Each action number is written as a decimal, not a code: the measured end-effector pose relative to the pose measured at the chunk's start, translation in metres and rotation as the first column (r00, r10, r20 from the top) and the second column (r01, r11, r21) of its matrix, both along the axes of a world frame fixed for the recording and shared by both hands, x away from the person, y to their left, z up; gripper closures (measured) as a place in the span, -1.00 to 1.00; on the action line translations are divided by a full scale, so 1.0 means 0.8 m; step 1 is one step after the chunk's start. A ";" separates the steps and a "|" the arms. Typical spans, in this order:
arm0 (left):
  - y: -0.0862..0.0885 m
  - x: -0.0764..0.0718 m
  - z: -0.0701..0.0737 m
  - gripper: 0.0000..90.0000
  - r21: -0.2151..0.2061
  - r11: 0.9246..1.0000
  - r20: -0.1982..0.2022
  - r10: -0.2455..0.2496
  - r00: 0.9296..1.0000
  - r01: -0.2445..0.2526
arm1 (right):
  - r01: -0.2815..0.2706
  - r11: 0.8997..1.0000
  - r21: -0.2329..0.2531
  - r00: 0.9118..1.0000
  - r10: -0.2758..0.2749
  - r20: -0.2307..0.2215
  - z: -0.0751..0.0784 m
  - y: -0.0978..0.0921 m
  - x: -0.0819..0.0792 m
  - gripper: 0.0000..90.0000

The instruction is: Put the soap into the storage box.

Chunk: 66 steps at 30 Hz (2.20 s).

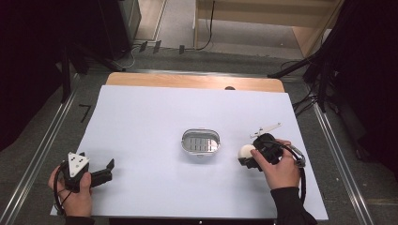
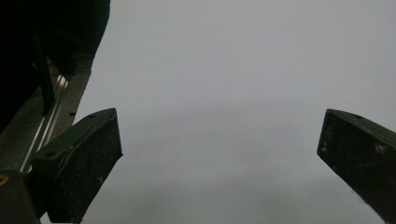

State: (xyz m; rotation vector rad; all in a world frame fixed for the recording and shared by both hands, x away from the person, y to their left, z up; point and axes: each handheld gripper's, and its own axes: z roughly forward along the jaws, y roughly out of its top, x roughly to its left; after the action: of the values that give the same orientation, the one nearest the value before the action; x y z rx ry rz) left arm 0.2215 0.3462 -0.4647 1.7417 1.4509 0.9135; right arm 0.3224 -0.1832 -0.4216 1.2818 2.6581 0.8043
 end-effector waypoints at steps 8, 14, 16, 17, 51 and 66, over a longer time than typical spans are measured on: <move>-0.001 0.000 0.000 -1.00 0.004 1.000 -0.002 -0.006 1.000 0.006 | -0.023 1.000 0.001 1.000 0.023 -0.007 0.001 0.013 0.001 -0.45; 0.000 0.000 0.000 -1.00 0.003 1.000 -0.002 -0.006 1.000 0.006 | -0.033 0.999 0.003 0.999 0.033 -0.010 0.003 0.019 0.003 -0.45; -0.001 0.000 0.000 -1.00 0.003 1.000 -0.001 -0.006 1.000 0.006 | -0.040 0.999 0.004 0.999 0.040 -0.009 0.003 0.022 0.003 -0.45; 0.000 0.000 0.000 -1.00 0.002 1.000 -0.002 -0.006 1.000 0.006 | -0.045 0.999 0.002 0.999 0.045 -0.005 0.003 0.022 0.004 -0.45; 0.001 0.000 0.000 -1.00 -0.011 1.000 -0.003 -0.005 1.000 0.005 | -0.100 0.995 0.030 0.995 0.100 -0.005 0.019 0.065 0.021 -0.45; 0.002 0.001 0.000 -1.00 -0.014 1.000 -0.004 -0.008 1.000 0.008 | -0.129 0.991 0.034 0.992 0.129 0.001 0.026 0.086 0.026 -0.45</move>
State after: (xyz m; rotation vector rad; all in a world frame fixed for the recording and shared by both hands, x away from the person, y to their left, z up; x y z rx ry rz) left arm 0.2219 0.3477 -0.4647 1.7388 1.4482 0.8941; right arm 0.3435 -0.1145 -0.4011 1.1265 2.7640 0.8678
